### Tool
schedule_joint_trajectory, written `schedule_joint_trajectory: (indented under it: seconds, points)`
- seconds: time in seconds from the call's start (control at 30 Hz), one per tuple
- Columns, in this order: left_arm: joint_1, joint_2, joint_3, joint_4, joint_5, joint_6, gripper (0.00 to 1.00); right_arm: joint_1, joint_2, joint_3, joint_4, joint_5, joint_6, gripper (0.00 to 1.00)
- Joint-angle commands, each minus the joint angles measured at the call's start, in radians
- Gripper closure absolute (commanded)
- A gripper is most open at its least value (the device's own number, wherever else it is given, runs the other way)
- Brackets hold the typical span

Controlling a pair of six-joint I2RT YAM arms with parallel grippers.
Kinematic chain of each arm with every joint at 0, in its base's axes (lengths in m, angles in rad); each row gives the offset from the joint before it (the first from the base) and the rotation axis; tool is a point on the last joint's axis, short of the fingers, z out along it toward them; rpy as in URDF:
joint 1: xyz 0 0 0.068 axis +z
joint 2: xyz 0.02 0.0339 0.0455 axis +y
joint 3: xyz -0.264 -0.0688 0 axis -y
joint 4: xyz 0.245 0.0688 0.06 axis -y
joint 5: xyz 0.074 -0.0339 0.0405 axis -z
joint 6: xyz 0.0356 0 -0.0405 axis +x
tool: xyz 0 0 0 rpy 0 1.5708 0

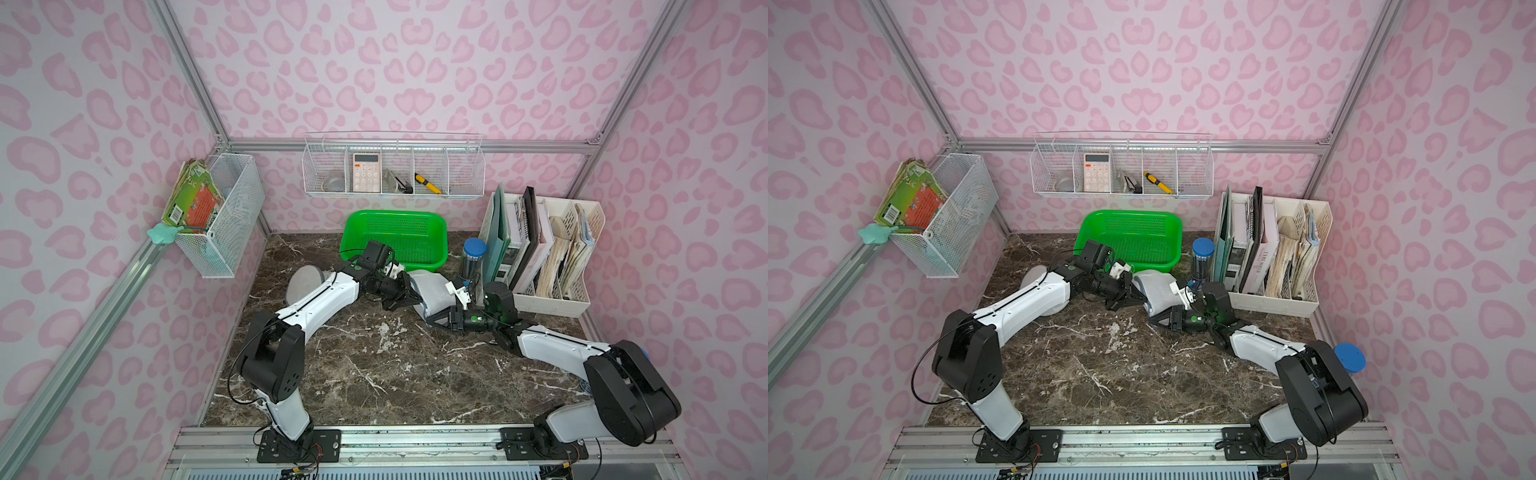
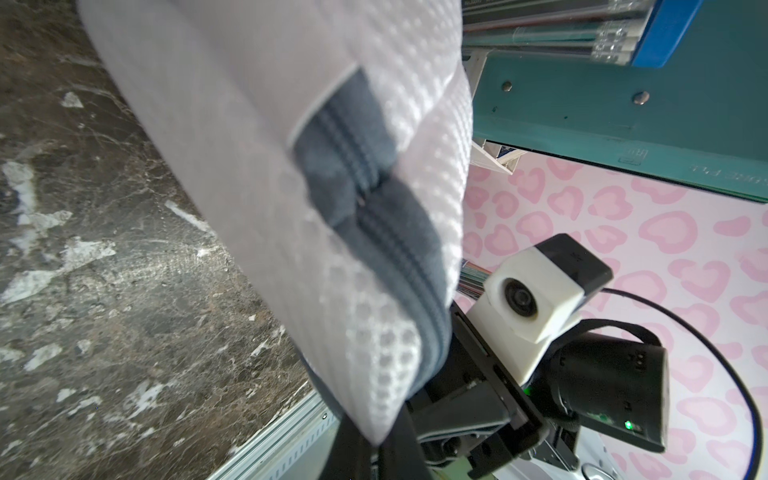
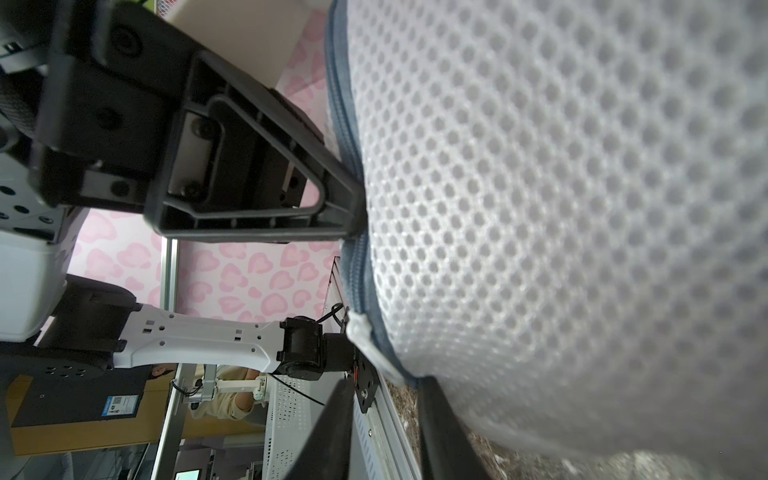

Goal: Turn the laundry bag inside out
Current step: Zip the zipper on the laundry bag.

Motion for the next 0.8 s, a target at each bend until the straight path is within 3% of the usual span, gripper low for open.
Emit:
schedule_joint_trajectory:
  seconds: [0.0, 0.2, 0.37, 0.53, 0.77]
  points:
    - [-0.002, 0.001, -0.006, -0.001, 0.021, 0.02, 1.0, 0.001, 0.0, 0.018, 0.037, -0.008, -0.001, 0.73]
    - [-0.002, 0.006, -0.007, -0.001, 0.028, 0.027, 1.0, 0.001, -0.01, 0.022, 0.031, -0.01, -0.001, 0.84]
    - [-0.004, 0.011, -0.001, -0.001, 0.034, 0.028, 1.0, -0.003, -0.013, 0.02, 0.021, 0.001, -0.008, 0.85]
    - [-0.005, 0.01, 0.008, -0.017, 0.029, 0.031, 1.0, -0.009, -0.001, 0.025, 0.019, 0.004, -0.007, 1.0]
    - [0.034, -0.001, -0.008, 0.024, 0.03, -0.056, 1.0, -0.009, -0.011, 0.009, -0.025, 0.019, -0.032, 1.0]
